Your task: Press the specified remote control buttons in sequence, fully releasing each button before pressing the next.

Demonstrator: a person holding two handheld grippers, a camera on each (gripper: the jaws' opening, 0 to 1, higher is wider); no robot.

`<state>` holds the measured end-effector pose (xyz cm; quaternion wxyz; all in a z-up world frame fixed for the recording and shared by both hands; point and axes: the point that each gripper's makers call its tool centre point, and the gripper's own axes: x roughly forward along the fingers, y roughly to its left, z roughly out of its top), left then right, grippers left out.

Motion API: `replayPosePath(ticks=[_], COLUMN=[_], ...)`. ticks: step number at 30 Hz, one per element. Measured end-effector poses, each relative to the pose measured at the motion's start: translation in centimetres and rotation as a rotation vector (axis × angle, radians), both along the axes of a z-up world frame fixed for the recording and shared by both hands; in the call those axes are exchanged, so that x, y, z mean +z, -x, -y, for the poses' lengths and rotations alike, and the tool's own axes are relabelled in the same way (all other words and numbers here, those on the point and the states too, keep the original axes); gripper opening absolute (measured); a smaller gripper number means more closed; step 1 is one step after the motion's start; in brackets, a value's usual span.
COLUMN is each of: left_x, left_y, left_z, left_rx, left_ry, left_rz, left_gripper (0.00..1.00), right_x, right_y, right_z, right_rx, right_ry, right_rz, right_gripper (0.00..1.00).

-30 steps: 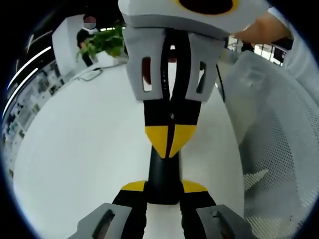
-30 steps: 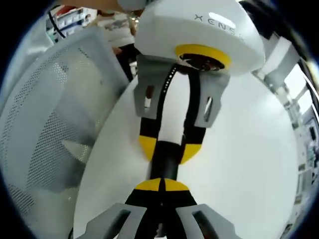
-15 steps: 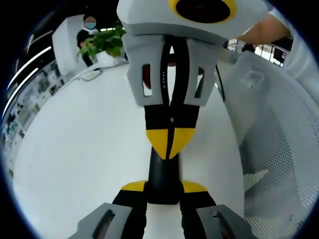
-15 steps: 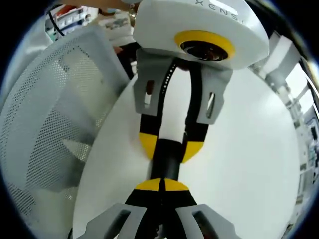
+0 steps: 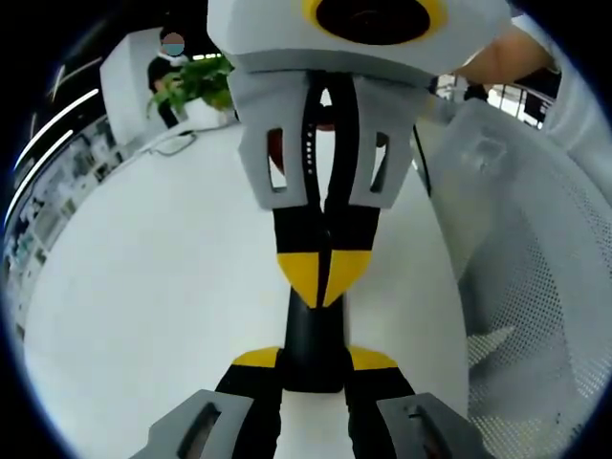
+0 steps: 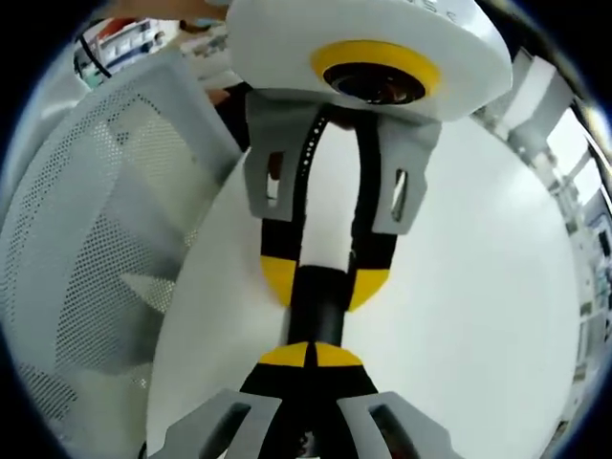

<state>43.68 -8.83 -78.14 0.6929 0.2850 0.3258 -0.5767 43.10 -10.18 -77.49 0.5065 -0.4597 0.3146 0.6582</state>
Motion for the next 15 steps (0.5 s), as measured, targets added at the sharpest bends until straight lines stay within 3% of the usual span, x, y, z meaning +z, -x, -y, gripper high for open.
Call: replayPosePath(ticks=[15], left_x=[0.02], left_y=[0.03], left_z=[-0.01], left_rx=[-0.001], left_ry=[-0.005], left_rz=[0.002], left_gripper=[0.24], right_x=[0.03], right_y=[0.02], right_z=[0.07], right_rx=[-0.009], right_ry=[-0.01], right_rz=[0.0], right_gripper=[0.0])
